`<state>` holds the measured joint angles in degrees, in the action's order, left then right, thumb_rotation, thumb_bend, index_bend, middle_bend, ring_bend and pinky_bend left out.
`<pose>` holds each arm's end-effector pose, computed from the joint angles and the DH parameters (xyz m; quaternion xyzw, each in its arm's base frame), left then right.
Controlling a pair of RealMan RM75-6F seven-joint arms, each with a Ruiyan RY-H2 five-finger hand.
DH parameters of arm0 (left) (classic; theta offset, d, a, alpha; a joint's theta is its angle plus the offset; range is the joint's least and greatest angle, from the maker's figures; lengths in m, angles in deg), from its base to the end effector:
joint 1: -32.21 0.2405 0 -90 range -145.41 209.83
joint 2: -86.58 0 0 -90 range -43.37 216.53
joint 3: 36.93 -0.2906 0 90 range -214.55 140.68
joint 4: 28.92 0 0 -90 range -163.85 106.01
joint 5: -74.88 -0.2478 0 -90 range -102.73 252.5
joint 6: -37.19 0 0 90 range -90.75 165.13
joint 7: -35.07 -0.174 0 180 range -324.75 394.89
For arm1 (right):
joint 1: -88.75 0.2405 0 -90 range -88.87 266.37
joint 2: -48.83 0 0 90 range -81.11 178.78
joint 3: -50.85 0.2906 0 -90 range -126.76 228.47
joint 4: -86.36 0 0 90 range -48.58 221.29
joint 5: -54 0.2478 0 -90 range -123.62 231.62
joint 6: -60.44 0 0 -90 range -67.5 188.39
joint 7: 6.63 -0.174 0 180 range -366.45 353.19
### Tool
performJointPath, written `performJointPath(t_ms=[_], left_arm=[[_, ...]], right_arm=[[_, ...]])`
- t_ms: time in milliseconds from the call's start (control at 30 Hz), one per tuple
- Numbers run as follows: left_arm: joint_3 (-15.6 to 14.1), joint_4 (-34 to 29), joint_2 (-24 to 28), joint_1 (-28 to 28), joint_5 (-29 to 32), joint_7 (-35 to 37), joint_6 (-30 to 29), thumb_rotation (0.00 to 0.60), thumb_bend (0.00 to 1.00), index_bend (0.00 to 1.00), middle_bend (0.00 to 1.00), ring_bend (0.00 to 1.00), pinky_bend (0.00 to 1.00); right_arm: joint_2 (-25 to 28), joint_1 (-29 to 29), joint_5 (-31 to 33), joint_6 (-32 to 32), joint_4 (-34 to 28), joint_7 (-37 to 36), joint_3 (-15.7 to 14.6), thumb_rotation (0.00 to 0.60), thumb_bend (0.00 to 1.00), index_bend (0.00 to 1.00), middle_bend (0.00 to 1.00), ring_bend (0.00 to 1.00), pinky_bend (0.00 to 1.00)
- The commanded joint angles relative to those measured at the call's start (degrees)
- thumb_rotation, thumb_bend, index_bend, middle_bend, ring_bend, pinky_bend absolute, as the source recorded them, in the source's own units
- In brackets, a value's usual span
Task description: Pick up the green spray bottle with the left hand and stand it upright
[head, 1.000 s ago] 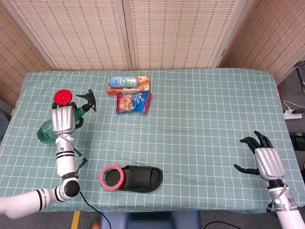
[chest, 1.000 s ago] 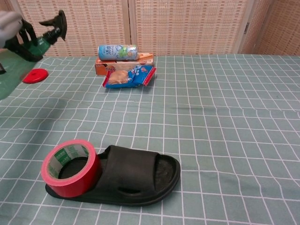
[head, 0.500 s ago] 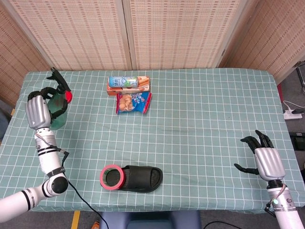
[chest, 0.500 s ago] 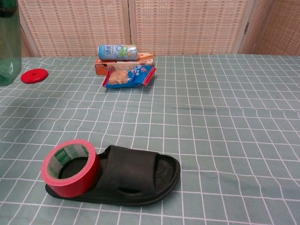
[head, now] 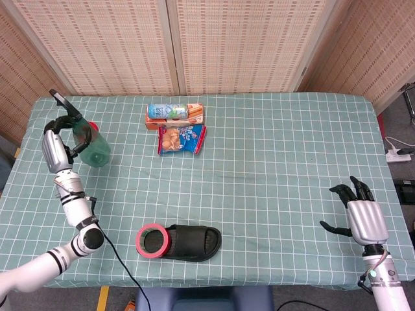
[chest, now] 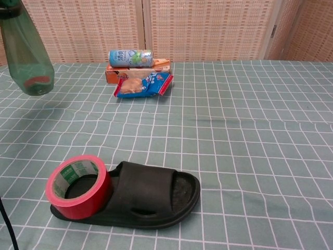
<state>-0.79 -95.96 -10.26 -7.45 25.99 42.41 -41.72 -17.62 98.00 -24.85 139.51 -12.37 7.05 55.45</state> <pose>-0.2287 0.4894 0.0833 -0.2500 -0.4806 -0.6399 0.5450 -0.3292 -0.2459 0.1068 0.6152 -0.3914 0.3433 0.5921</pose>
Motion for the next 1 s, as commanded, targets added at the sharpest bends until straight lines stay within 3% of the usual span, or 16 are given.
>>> performJointPath(t_ms=[33,533,1000], left_arm=[[0.88,4.83,-2.86,-0.75,-0.96,4.89,1.17,0.6,0.39,0.66,0.51,0.34,0.1],[0.5,17.33,-7.58,-1.15,-3.23,16.63,5.84,0.6,0.36,0.64,0.48,0.32,0.08],[1.05,20.11,-9.17,-1.16,-2.77,19.23,8.79,0.6,0.35,0.63,0.47,0.3,0.08]], right_arm=[[0.05,-0.03,-0.02,-0.01,0.04,-0.02,-0.03,0.6,0.0,0.28,0.23,0.01,0.11],[0.21,0.36,1.54,-0.86,-1.18,3.05,0.13,0.6,0.0,0.28,0.23,0.01,0.11],[0.19,0.39,1.88,-0.81,-1.46,3.72,0.14,0.6,0.0,0.28,0.23,0.01,0.11]])
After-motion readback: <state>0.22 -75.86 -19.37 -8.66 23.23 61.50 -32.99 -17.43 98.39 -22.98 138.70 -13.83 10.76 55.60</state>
